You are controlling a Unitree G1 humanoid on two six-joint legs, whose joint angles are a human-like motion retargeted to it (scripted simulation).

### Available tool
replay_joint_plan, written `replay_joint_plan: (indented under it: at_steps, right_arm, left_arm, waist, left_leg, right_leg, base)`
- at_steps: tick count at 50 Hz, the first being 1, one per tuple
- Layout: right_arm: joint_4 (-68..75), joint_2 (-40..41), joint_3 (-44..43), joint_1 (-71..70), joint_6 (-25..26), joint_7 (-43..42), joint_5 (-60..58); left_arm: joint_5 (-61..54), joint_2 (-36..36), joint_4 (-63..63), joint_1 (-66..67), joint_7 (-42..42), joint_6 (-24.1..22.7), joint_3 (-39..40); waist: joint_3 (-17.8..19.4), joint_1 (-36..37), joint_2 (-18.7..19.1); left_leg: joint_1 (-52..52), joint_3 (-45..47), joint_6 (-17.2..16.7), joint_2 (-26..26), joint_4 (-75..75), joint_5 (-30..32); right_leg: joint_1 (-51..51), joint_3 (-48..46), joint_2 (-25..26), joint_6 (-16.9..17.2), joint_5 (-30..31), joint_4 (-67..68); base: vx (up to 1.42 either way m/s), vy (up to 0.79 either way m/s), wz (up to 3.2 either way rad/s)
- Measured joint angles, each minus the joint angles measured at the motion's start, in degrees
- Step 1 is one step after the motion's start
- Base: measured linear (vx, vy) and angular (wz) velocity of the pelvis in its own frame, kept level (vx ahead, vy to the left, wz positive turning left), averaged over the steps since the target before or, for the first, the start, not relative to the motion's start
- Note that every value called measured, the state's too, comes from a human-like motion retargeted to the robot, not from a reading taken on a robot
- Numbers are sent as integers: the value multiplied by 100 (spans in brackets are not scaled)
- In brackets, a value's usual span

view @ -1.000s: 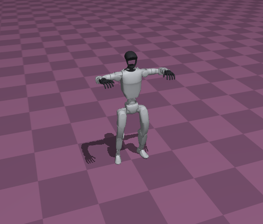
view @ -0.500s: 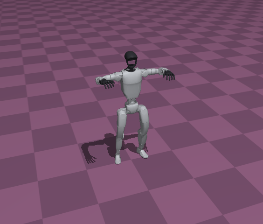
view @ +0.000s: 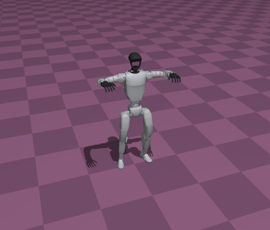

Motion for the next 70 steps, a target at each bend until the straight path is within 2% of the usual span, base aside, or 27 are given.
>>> replay_joint_plan:
  at_steps: [9, 20, 27, 32, 37, 40, 43, 47, 50, 52, 58, 63, 67, 70]
  right_arm:
    - [7, 23, -102, 120, -38, -40, -7]
    - [23, 5, 69, -99, -57, -102, -12]
    - [139, 321, 435, -405, -152, -377, 93]
    - [606, 1100, 950, -744, -151, -758, 69]
    - [1437, 2431, 1621, -895, -53, -1356, 92]
    - [2100, 3318, 2168, -865, 37, -1474, 171]
    - [3081, 4107, 2845, -860, 205, -1082, 155]
    - [4640, 4924, 3722, -818, 496, -111, -283]
    - [5574, 5423, 4137, -589, 626, 367, -672]
    - [5943, 5699, 4215, -318, 640, 391, -770]
    - [6378, 6240, 3940, 592, 477, -136, -302]
    - [6777, 6495, 3765, 941, 430, -385, 142]
    - [7171, 6514, 3813, 886, 458, -486, -288]
    - [7316, 6401, 3766, 776, 481, -585, -705]
  left_arm:
    - [52, -95, -42, 324, 23, -45, 274]
    - [44, -154, -105, 293, 42, -67, 257]
    - [-453, -615, 561, -240, 389, -177, -354]
    - [-467, -1454, 1666, -1060, 814, -43, -1071]
    - [-1093, -2899, 2437, -1530, 1378, 71, -1446]
    - [-1414, -3829, 2609, -1456, 1384, 119, -1613]
    - [-1433, -4606, 2736, -1244, 981, 280, -1977]
    - [-696, -5292, 2993, -980, 244, 529, -2689]
    - [-27, -5669, 3279, -789, 1, 622, -3127]
    - [103, -5932, 3550, -628, 85, 645, -3257]
    - [-144, -6589, 4729, -223, 589, 562, -3358]
    - [-108, -6747, 5917, -369, 925, 616, -3537]
    - [45, -6611, 6612, -516, 1311, 696, -3401]
    - [-68, -6402, 6744, -431, 1552, 766, -3165]
  waist:
    - [62, -44, -39]
    - [147, -82, -62]
    - [205, -133, -59]
    - [268, -127, -87]
    - [315, -27, -131]
    - [342, 43, -146]
    - [372, 71, -144]
    - [389, 68, -102]
    - [374, 35, -50]
    - [360, -12, -14]
    - [365, -267, 87]
    - [636, -542, -65]
    - [817, -577, -216]
    - [839, -484, -257]
  left_leg:
    - [22, 49, 23, 6, -8, -4]
    - [24, 98, 19, 12, -12, 20]
    - [-55, 37, 37, 6, 9, 41]
    - [-134, -74, 67, 4, 39, 70]
    - [-201, -199, 84, 1, 20, 97]
    - [-236, -285, 85, -8, -33, 120]
    - [-284, -395, 66, -14, -80, 142]
    - [-342, -541, 15, 5, -134, 152]
    - [-352, -626, -1, 26, -189, 150]
    - [-340, -655, 15, 35, -223, 141]
    - [-303, -670, 61, 57, -145, 126]
    - [-777, -874, -19, 99, 1326, 227]
    - [-1149, -398, -61, 742, 2175, 37]
    - [-1086, 357, 40, 1364, 1672, 383]
  right_leg:
    - [-21, 55, 3, -2, 3, 17]
    - [-71, 123, 5, -4, 22, 54]
    - [-120, 94, -2, 12, 1, 71]
    - [-197, 52, -8, -56, -101, 215]
    - [-250, -51, -12, -124, -188, 312]
    - [-252, -143, -13, -118, -252, 305]
    - [-253, -261, -11, -106, -330, 307]
    - [-265, -412, 19, -115, -469, 354]
    - [-274, -481, 52, -117, -606, 408]
    - [-280, -488, 67, -108, -685, 447]
    - [-278, -440, 58, -166, -550, 550]
    - [82, -513, -69, -276, -641, 622]
    - [417, -502, 4, -274, -871, 845]
    - [588, -351, 162, -268, -989, 1100]
  base:
    - [0, 0, 0]
    - [0, 0, 0]
    - [0, 0, 0]
    - [-1, 0, 4]
    - [-3, -2, 21]
    - [0, -3, 28]
    - [1, -4, 37]
    - [4, -6, 39]
    - [8, -10, 31]
    - [11, -12, 18]
    - [13, -16, 0]
    - [14, -24, 15]
    - [20, -26, -6]
    - [25, -24, -38]
